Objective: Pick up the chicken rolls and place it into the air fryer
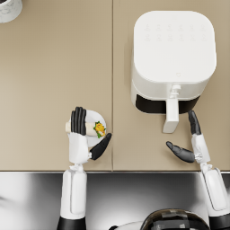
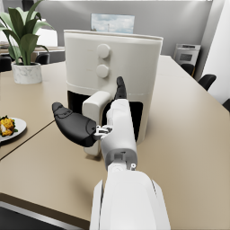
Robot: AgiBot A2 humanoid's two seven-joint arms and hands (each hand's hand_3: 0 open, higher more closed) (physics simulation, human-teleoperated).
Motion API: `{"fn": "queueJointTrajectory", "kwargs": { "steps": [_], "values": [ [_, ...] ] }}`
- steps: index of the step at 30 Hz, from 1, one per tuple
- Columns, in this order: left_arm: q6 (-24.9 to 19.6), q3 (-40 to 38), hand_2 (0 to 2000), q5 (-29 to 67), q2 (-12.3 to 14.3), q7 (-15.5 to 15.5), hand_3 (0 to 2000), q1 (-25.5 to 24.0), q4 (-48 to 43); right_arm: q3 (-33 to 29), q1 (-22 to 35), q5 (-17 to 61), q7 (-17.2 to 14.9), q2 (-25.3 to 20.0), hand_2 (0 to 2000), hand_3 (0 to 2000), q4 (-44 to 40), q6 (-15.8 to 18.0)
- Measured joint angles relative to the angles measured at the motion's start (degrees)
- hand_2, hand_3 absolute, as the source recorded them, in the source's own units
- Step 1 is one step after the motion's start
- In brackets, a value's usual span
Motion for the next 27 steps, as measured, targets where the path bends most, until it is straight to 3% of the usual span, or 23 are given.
{"fn": "queueJointTrajectory", "kwargs": {
  "steps": [3,6,8,10,21,27],
  "values": [
    [0.0,-1.6,0,7.8,0.2,0.0,0,0.5,0.4,-0.4,-0.1,0.1,0.0,-0.4,0,0,-0.4,0.0],
    [-17.2,-2.8,0,15.6,0.4,-1.5,0,0.9,0.7,-0.6,-0.4,0.1,0.0,-0.7,0,0,-0.5,0.0],
    [-23.4,-3.5,0,20.8,0.5,-2.3,0,1.3,0.8,-0.7,-0.5,0.1,0.0,-0.9,0,0,-0.6,0.0],
    [-26.6,-4.1,0,26.0,0.6,-2.8,0,1.8,1.1,-1.0,-0.5,0.1,0.0,-1.1,0,0,-0.9,0.0],
    [-29.9,-1.3,0,54.7,1.1,-3.2,0,3.7,6.8,-2.1,-0.7,0.1,0.0,-2.4,0,0,-2.5,0.0],
    [-29.9,1.2,0,60.4,2.0,-3.2,0,6.9,13.9,-2.8,-1.0,0.1,0.0,-3.0,0,0,-4.1,0.0]
  ]
}}
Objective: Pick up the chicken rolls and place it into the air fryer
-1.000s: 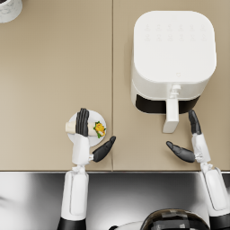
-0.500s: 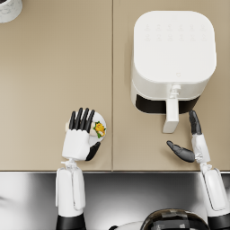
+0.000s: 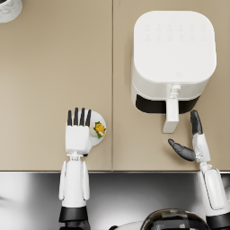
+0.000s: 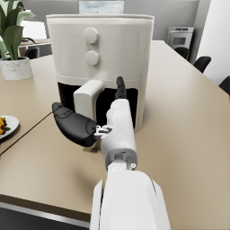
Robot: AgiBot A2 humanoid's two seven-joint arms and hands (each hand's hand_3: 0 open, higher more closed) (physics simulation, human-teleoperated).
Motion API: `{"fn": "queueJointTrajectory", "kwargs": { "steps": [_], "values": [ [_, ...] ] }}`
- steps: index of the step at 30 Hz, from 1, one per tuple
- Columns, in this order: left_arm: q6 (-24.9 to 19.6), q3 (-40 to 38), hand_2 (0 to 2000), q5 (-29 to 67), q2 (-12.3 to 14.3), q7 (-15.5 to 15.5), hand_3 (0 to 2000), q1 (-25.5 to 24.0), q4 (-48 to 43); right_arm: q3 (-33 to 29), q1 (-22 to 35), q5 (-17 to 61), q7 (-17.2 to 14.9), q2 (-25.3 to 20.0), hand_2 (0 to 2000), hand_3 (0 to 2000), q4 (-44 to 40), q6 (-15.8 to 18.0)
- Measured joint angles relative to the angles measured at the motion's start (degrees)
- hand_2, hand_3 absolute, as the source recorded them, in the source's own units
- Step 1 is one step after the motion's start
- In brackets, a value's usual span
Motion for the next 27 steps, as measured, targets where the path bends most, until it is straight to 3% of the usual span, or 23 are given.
{"fn": "queueJointTrajectory", "kwargs": {
  "steps": [13,14,15,19,22,26,27],
  "values": [
    [2.9,2.2,0,0.9,0.9,-0.8,0,6.1,11.1,-0.4,0.5,0.0,0.0,-1.6,0,0,-3.8,0.0],
    [3.1,2.5,1361,0.9,0.9,-1.7,327,6.5,11.8,-0.4,0.6,0.0,0.0,-1.7,0,0,-4.1,0.0],
    [3.0,2.8,2000,0.9,0.9,-2.2,653,6.9,12.7,-0.4,0.7,0.0,0.0,-1.8,0,0,-4.5,0.0],
    [8.3,3.9,2000,1.0,0.7,-2.1,1960,8.1,15.6,-0.4,1.2,0.0,0.0,-2.4,0,0,-7.7,0.0],
    [20.6,4.9,2000,0.9,0.5,0.9,2000,6.9,15.1,0.2,2.7,0.0,0.0,-3.2,0,0,-13.2,0.0],
    [26.3,5.0,2000,0.9,0.7,2.6,2000,6.1,10.9,1.5,5.6,0.0,0.0,-4.5,0,0,-21.0,0.0],
    [26.7,5.0,2000,0.9,0.8,2.7,2000,6.1,9.7,1.7,6.3,0.0,1.5,-4.8,0,0,-22.7,-0.2]
  ]
}}
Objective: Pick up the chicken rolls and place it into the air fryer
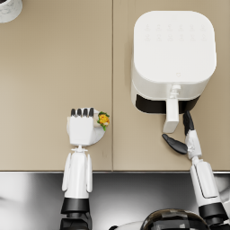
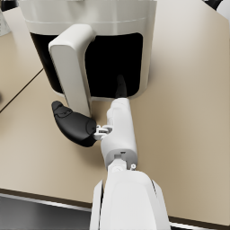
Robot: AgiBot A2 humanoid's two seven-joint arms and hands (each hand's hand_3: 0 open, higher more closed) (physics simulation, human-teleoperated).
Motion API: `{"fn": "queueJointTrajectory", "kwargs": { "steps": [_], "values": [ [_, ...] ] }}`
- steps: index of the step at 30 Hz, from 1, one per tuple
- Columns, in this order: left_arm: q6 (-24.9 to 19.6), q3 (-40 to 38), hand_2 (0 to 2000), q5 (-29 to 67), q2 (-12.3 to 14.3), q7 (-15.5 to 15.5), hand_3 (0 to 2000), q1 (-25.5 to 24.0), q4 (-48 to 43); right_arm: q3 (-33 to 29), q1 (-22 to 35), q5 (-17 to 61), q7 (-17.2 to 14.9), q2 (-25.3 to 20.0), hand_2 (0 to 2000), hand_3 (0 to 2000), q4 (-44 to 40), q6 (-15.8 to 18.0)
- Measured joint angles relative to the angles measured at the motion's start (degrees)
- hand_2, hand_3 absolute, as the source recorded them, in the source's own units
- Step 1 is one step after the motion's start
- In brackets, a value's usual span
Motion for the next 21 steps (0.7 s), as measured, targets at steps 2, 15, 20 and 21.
{"fn": "queueJointTrajectory", "kwargs": {
  "steps": [2,15,20,21],
  "values": [
    [0.3,0.0,2000,0.0,0.2,0.2,2000,0.1,-2.2,0.5,1.2,0.0,2.9,-0.5,0,0,-2.6,-0.4],
    [0.9,0.7,2000,-0.1,1.3,0.3,2000,0.1,-10.7,5.7,2.3,0.2,0.6,-3.5,0,0,-1.9,-11.3],
    [0.9,0.3,2000,-0.1,1.6,0.3,2000,-0.3,-11.6,7.0,2.1,0.5,-1.3,-1.9,0,0,1.0,-6.0],
    [0.9,0.1,2000,-0.1,1.7,0.3,2000,-0.4,-11.7,7.4,2.1,0.5,-1.4,-1.5,0,0,1.4,-5.7]
  ]
}}
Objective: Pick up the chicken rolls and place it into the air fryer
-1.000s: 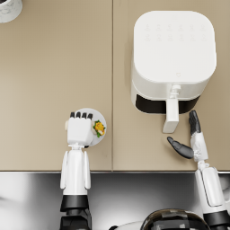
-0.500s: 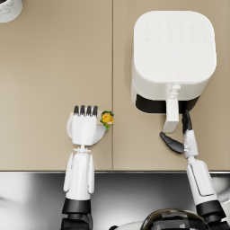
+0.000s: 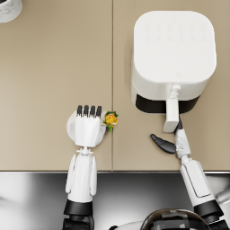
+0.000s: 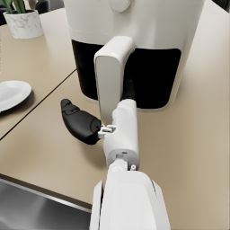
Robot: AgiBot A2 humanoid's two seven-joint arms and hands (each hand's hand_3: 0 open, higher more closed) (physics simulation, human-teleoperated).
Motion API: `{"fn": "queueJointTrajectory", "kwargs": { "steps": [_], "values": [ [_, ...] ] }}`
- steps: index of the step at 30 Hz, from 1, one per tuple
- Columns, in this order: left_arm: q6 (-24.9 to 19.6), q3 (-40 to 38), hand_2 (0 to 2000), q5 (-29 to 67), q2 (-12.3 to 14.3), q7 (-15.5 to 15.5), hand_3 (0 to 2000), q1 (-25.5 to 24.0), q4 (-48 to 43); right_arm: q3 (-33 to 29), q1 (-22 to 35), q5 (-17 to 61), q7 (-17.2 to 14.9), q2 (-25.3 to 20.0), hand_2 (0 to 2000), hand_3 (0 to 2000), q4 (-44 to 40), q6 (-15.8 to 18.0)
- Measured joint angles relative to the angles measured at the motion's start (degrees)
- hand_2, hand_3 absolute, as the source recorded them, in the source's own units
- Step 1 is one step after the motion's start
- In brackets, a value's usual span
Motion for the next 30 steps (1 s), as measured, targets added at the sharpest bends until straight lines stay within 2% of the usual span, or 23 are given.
{"fn": "queueJointTrajectory", "kwargs": {
  "steps": [1,2,4,6,8,14,19,22,24,30],
  "values": [
    [0.0,-0.1,2000,0.0,0.0,0.0,2000,-0.1,-0.1,0.4,0.1,0.1,-0.1,0.5,1361,327,0.3,0.3],
    [0.0,-0.2,2000,0.0,0.1,0.0,2000,-0.3,-0.2,0.8,0.2,0.0,-0.2,0.8,2000,653,0.6,-1.3],
    [0.0,-0.2,2000,0.0,0.1,0.0,2000,-0.7,-0.3,1.8,0.5,-0.1,-0.2,1.0,2000,1307,1.5,-5.6],
    [0.0,0.0,2000,0.0,0.1,0.0,2000,-1.2,-0.5,2.7,0.7,-0.1,-0.2,1.4,2000,1960,2.3,-6.6],
    [0.0,0.2,2000,0.0,0.1,0.0,2000,-1.6,-0.8,3.0,0.6,-0.1,-0.3,2.4,2000,2000,3.1,-3.8],
    [0.1,2.5,2000,0.0,0.7,0.0,2000,-1.2,-3.0,7.1,-1.4,-0.1,-0.5,7.3,2000,2000,8.6,-5.5],
    [-0.1,5.6,2000,0.0,2.0,0.0,2000,0.7,-4.6,12.8,-4.6,-0.1,-0.6,16.4,2000,2000,17.5,-5.1],
    [-0.2,7.2,2000,0.0,3.0,0.0,2000,2.0,-5.6,15.4,-4.9,-0.1,0.0,23.0,2000,2000,22.0,1.0],
    [-0.3,7.9,2000,0.0,3.7,0.0,2000,3.0,-6.3,17.6,-4.7,-0.1,0.2,26.7,2000,2000,24.5,2.4],
    [-0.4,11.7,2000,0.0,6.7,0.0,2000,6.9,-6.7,21.4,-6.3,-0.3,0.6,34.0,2000,2000,31.2,2.5]
  ]
}}
